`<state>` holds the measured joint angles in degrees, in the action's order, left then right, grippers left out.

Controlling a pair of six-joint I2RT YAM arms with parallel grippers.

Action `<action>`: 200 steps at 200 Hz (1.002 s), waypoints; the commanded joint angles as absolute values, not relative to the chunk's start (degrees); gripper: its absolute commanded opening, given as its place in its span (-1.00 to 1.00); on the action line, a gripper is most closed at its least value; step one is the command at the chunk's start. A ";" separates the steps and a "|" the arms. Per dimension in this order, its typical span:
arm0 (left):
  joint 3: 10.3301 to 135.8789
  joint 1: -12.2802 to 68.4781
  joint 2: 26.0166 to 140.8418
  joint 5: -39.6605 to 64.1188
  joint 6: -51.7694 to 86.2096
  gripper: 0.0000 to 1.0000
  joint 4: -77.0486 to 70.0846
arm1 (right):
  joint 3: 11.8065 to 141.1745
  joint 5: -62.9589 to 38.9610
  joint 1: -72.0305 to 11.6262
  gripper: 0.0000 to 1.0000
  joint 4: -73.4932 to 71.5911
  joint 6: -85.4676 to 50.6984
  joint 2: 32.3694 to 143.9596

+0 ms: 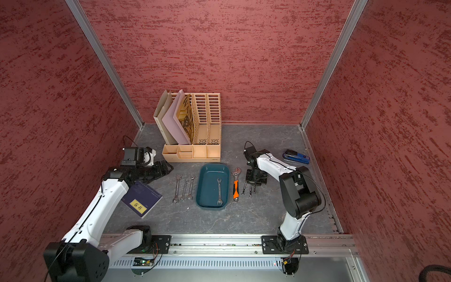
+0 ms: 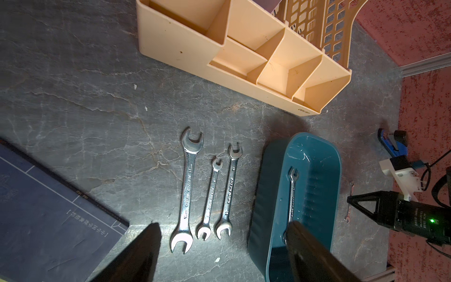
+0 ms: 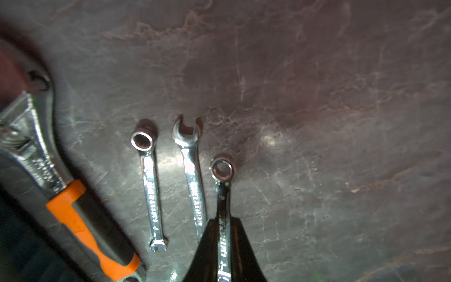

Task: Take out the wrench from the storage box
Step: Place the wrench at the center of the board, then pick up the wrench from the storage box.

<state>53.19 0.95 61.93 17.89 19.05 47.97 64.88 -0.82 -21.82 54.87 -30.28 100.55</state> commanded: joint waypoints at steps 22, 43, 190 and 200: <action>53.00 1.38 62.23 17.23 18.68 0.68 47.72 | 63.34 -1.41 -20.98 -0.76 51.92 -29.05 102.28; 53.09 1.92 62.06 16.95 18.63 0.68 47.81 | 62.85 -0.66 -20.85 -0.72 51.69 -28.59 102.23; 66.56 24.10 60.15 2.81 27.07 0.67 58.07 | 65.58 -2.82 -20.83 0.05 58.51 -28.29 86.43; 67.75 26.61 60.70 2.21 28.37 0.67 58.27 | 65.69 -3.71 -20.82 0.06 58.93 -28.54 84.59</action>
<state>64.71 22.39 60.25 4.80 24.75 56.23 63.66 -1.67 -21.17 56.34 -28.45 88.71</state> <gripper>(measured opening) 0.837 0.525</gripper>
